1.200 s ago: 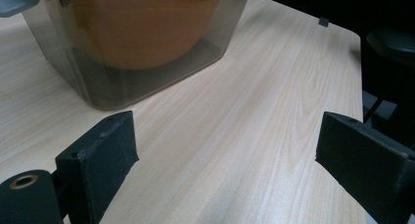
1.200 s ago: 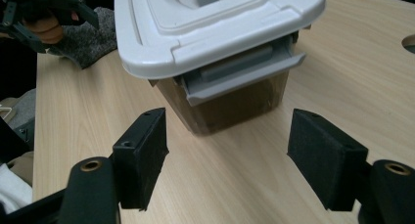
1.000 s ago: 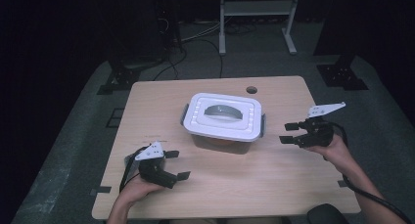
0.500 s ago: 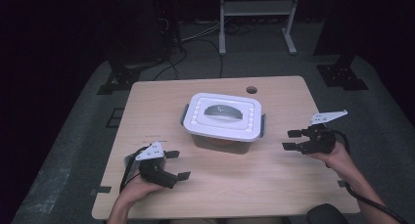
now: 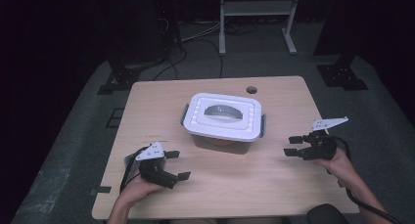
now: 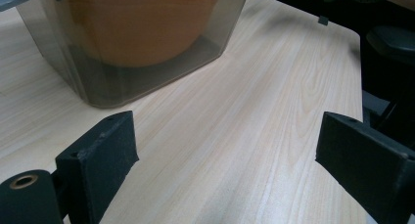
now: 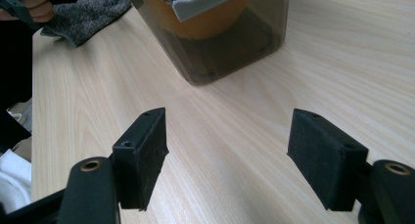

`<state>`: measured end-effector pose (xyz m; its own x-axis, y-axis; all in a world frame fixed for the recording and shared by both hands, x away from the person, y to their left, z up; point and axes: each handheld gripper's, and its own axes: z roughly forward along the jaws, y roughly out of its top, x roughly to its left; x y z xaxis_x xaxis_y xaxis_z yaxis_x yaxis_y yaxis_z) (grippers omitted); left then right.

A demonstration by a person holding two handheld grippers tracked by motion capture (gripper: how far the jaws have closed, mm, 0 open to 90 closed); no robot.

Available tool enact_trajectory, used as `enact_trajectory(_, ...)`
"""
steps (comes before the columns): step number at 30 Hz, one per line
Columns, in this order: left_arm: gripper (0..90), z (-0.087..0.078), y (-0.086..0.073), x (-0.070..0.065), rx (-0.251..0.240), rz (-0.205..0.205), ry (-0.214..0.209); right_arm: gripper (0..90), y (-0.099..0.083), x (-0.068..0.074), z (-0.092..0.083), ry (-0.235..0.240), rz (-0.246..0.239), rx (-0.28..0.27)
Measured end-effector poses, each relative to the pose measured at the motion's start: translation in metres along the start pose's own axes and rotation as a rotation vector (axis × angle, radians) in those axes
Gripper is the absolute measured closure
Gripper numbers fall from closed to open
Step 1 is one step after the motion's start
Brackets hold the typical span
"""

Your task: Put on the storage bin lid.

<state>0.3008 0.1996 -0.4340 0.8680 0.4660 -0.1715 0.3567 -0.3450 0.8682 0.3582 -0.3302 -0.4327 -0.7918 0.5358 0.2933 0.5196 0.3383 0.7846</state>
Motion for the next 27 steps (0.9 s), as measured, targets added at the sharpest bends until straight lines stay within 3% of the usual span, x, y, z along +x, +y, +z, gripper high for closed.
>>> enact_trajectory(27,7.4,0.0,0.001,-0.001,0.0,0.003,-0.001,29.4,-0.03,-0.002,-0.008,-0.009,0.048,-0.013)
